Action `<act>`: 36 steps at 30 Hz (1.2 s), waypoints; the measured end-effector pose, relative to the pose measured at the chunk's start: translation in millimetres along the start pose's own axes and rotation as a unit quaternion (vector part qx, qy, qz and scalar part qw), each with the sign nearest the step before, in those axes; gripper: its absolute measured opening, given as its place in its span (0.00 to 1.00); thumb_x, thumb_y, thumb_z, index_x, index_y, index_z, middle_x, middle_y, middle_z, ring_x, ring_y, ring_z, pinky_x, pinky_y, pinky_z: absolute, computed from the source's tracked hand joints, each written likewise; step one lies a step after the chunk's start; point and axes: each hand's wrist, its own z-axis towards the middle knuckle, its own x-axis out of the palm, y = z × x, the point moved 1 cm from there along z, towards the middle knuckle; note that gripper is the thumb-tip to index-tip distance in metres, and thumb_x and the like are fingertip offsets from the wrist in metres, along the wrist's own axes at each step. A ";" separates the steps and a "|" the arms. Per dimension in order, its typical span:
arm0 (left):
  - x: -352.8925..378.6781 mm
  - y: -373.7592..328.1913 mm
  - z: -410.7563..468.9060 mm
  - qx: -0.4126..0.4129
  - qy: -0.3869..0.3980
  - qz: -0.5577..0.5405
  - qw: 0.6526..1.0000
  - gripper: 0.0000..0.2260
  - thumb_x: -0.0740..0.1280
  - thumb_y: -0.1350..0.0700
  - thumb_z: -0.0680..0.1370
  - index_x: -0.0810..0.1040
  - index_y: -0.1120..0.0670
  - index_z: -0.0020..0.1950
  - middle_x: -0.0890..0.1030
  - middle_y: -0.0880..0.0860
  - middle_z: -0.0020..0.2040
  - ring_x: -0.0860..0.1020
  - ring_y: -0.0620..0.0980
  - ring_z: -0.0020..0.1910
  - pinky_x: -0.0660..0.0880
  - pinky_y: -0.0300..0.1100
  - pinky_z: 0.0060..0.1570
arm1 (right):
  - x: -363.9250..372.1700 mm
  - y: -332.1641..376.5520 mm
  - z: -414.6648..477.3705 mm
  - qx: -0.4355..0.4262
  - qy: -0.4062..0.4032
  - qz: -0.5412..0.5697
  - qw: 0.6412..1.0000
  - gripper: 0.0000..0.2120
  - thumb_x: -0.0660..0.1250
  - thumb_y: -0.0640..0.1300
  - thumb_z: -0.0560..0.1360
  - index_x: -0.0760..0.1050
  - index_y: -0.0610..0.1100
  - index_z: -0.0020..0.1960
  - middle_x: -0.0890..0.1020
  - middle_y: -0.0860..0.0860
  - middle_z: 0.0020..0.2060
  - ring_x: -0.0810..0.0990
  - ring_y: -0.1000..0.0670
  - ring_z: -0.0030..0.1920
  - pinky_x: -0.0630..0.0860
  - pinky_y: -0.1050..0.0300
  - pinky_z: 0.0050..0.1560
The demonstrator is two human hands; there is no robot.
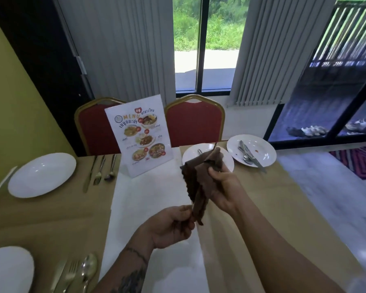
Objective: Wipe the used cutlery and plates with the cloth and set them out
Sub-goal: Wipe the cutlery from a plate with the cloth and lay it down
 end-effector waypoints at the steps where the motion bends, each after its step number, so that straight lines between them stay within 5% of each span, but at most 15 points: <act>1: -3.5 -2.4 -6.2 -0.009 -0.023 0.063 0.998 0.08 0.68 0.63 0.76 0.77 0.62 0.55 0.81 0.61 0.48 0.82 0.53 0.40 0.79 0.42 0.38 | 5.0 -5.7 -4.9 -0.012 -0.003 -0.030 0.999 0.19 0.57 0.29 0.81 0.75 0.41 0.67 0.83 0.37 0.57 0.84 0.40 0.53 0.84 0.49 0.47; 3: -11.3 -15.8 -15.1 0.010 -0.136 0.201 0.970 0.10 0.68 0.58 0.79 0.77 0.61 0.59 0.84 0.59 0.53 0.83 0.55 0.48 0.79 0.45 0.45 | 10.6 -13.5 -13.9 -0.035 -0.029 -0.128 0.991 0.15 0.60 0.27 0.79 0.75 0.35 0.64 0.82 0.34 0.58 0.83 0.36 0.57 0.83 0.47 0.50; 6: -6.5 -57.8 -27.2 0.150 -0.282 0.265 0.910 0.10 0.67 0.57 0.79 0.79 0.57 0.59 0.84 0.58 0.52 0.80 0.53 0.47 0.76 0.45 0.45 | 18.1 -23.4 -26.9 -0.071 -0.052 -0.254 0.963 0.09 0.64 0.25 0.75 0.78 0.35 0.51 0.83 0.34 0.48 0.84 0.37 0.48 0.83 0.46 0.43; 10: 29.4 -95.2 -34.8 0.237 -0.222 0.360 0.874 0.08 0.67 0.54 0.80 0.82 0.56 0.53 0.81 0.53 0.42 0.77 0.50 0.39 0.73 0.40 0.38 | 30.0 -42.2 -36.0 -0.103 -0.044 -0.387 0.915 0.14 0.68 0.26 0.71 0.79 0.45 0.39 0.83 0.39 0.41 0.84 0.43 0.41 0.82 0.47 0.44; 13: 37.5 -98.2 -31.5 0.264 -0.234 0.413 0.840 0.08 0.68 0.55 0.78 0.83 0.58 0.44 0.80 0.52 0.36 0.77 0.49 0.36 0.73 0.41 0.37 | 33.9 -54.1 -43.0 -0.129 -0.053 -0.431 0.892 0.11 0.68 0.25 0.70 0.76 0.40 0.40 0.80 0.47 0.37 0.79 0.50 0.38 0.78 0.56 0.43; 18: 18.1 -97.8 -27.3 0.261 -0.291 0.219 0.894 0.05 0.68 0.63 0.76 0.82 0.63 0.42 0.79 0.56 0.32 0.75 0.50 0.30 0.75 0.42 0.36 | 20.0 -59.4 -59.2 -0.132 -0.032 -0.527 0.839 0.09 0.69 0.25 0.69 0.75 0.37 0.42 0.78 0.53 0.37 0.76 0.58 0.37 0.74 0.66 0.42; 23: -3.3 -92.4 -25.6 0.273 -0.350 0.109 0.890 0.05 0.66 0.64 0.75 0.81 0.63 0.42 0.79 0.58 0.33 0.76 0.50 0.29 0.77 0.43 0.36 | -11.2 -54.6 -73.8 -0.106 -0.078 -0.529 0.839 0.09 0.68 0.25 0.70 0.72 0.36 0.41 0.77 0.51 0.34 0.76 0.56 0.34 0.74 0.63 0.39; 29: -22.6 -77.8 -30.1 0.245 -0.254 0.252 0.901 0.08 0.64 0.66 0.79 0.81 0.63 0.54 0.81 0.61 0.41 0.78 0.53 0.38 0.80 0.44 0.42 | -25.4 -32.7 -70.1 -0.148 -0.222 -0.368 0.891 0.12 0.66 0.26 0.72 0.79 0.42 0.41 0.85 0.42 0.38 0.84 0.41 0.41 0.83 0.44 0.44; 32: -25.2 -64.1 -32.0 0.196 -0.188 0.425 0.863 0.08 0.65 0.65 0.79 0.82 0.59 0.54 0.81 0.59 0.42 0.79 0.51 0.39 0.79 0.43 0.43 | -31.6 -21.1 -68.5 -0.164 -0.294 -0.311 0.889 0.11 0.67 0.27 0.73 0.80 0.42 0.43 0.86 0.40 0.41 0.85 0.36 0.45 0.82 0.35 0.52; 36: -12.8 -47.0 -23.6 0.172 -0.137 0.536 0.815 0.06 0.68 0.60 0.77 0.84 0.54 0.47 0.82 0.55 0.40 0.77 0.49 0.39 0.77 0.43 0.41 | -28.6 -10.7 -69.3 -0.178 -0.311 -0.337 0.871 0.11 0.67 0.27 0.74 0.81 0.42 0.44 0.86 0.42 0.41 0.85 0.34 0.47 0.83 0.33 0.49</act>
